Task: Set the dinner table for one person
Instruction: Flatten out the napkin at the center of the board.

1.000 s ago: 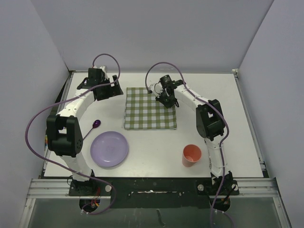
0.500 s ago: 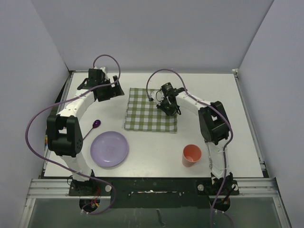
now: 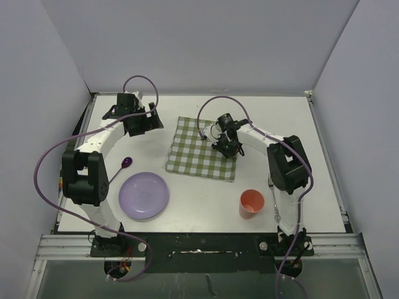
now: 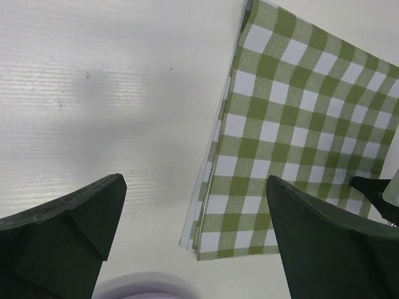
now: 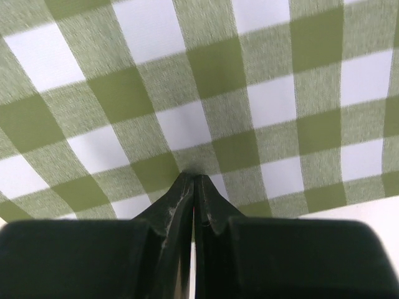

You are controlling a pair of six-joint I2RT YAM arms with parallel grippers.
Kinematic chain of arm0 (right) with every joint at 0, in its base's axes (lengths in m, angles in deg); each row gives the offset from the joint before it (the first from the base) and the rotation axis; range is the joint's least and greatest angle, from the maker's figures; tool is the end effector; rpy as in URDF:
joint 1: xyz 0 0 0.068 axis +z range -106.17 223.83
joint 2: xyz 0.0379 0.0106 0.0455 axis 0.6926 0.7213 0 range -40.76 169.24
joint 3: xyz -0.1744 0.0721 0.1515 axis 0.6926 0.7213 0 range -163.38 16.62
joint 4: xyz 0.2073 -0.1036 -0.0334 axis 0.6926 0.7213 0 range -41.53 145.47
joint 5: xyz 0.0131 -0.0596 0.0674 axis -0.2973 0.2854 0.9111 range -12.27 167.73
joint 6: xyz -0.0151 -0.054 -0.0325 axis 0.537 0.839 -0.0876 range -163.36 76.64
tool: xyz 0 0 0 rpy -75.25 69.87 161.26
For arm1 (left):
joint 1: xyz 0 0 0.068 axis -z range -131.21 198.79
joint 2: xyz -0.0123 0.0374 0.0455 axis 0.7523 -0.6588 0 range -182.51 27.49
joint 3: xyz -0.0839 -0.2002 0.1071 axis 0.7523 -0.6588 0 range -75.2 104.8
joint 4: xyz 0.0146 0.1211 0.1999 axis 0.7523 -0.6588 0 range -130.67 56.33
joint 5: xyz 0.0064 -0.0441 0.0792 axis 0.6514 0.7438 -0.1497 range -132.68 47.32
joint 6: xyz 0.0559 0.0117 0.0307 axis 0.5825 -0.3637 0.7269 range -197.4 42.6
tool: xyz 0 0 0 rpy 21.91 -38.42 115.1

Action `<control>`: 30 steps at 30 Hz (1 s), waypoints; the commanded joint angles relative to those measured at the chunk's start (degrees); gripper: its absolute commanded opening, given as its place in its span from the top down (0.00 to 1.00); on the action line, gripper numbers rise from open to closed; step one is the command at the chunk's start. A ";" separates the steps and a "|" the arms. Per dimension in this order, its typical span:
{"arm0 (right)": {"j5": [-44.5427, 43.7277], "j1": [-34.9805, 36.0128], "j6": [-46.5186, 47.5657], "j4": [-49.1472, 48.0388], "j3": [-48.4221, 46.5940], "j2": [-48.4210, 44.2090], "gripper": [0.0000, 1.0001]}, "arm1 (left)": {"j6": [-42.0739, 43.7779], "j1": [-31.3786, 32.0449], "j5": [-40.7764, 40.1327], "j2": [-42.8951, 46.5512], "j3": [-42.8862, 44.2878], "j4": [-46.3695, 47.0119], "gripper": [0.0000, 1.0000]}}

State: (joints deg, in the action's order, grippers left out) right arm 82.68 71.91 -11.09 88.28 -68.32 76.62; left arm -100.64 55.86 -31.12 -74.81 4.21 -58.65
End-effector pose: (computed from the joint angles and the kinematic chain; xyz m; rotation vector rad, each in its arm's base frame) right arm 0.3321 0.1821 0.1361 -1.4373 2.4343 0.1060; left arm 0.3702 -0.0561 0.2200 -0.2491 2.4285 -0.4838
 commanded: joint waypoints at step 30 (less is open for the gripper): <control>-4.49 -7.55 -1.90 5.43 -21.05 7.73 1.00 | 1.13 16.09 9.77 -8.76 -0.95 12.47 1.00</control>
State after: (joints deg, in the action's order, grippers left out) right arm 80.25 65.75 -12.53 96.61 -88.28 83.62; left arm -97.93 70.66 -23.89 -80.41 3.32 -47.91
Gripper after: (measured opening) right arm 0.026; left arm 0.007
